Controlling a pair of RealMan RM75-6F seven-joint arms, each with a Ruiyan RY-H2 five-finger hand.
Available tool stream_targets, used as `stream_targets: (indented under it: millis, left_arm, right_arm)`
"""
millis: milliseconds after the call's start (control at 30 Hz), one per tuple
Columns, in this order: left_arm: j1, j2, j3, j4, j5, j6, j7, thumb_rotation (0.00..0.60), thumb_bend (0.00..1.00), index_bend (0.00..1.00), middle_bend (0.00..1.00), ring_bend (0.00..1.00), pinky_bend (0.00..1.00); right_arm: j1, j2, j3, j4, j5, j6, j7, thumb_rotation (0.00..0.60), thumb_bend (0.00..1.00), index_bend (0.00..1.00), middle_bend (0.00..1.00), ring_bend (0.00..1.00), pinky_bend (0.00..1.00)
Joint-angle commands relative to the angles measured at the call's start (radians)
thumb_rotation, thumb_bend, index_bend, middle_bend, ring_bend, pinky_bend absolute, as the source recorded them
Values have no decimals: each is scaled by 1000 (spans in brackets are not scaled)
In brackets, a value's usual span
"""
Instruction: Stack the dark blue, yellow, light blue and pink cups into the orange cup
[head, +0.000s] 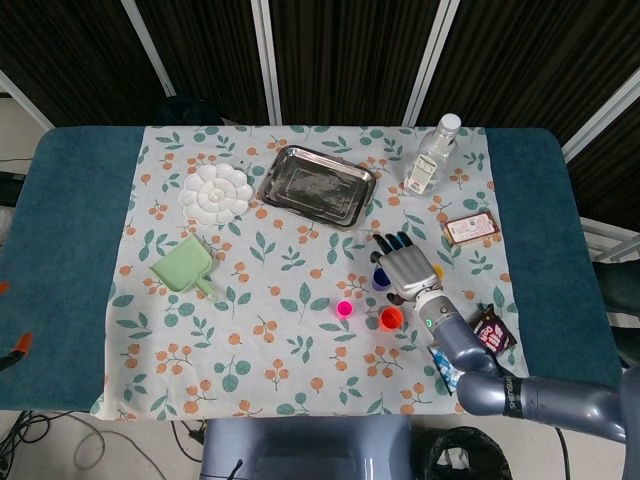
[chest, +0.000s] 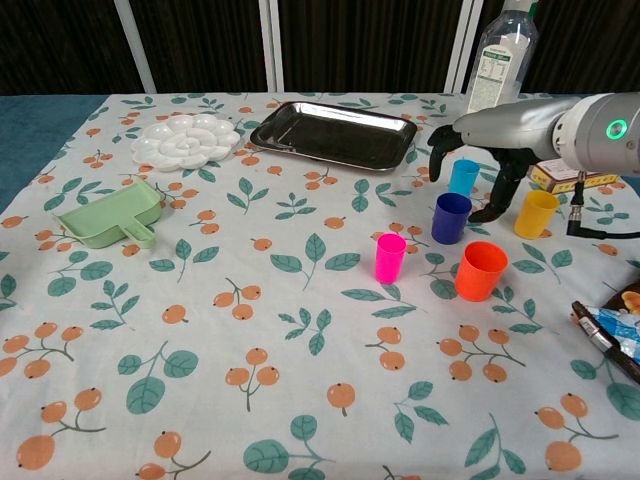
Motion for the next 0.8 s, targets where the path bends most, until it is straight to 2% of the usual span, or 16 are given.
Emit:
stream_targets:
  millis: [33, 433, 800]
  left_arm:
    - [0, 0, -1, 0, -1, 1, -1, 600, 216, 216, 115, 0, 0]
    - [1, -2, -5, 3, -9, 2, -3, 600, 216, 213, 115, 0, 0]
    - [2, -2, -5, 3, -8, 5, -1, 600, 216, 212, 115, 0, 0]
  right_arm:
    - [1, -20, -2, 24, -11, -3, 13, 600, 329, 314, 0, 39, 47]
    - [7, -66, -12, 104, -24, -21, 31, 600, 329, 389, 0, 39, 47]
    - [0, -73, -12, 141, -39, -27, 58, 600, 388, 431, 0, 39, 47]
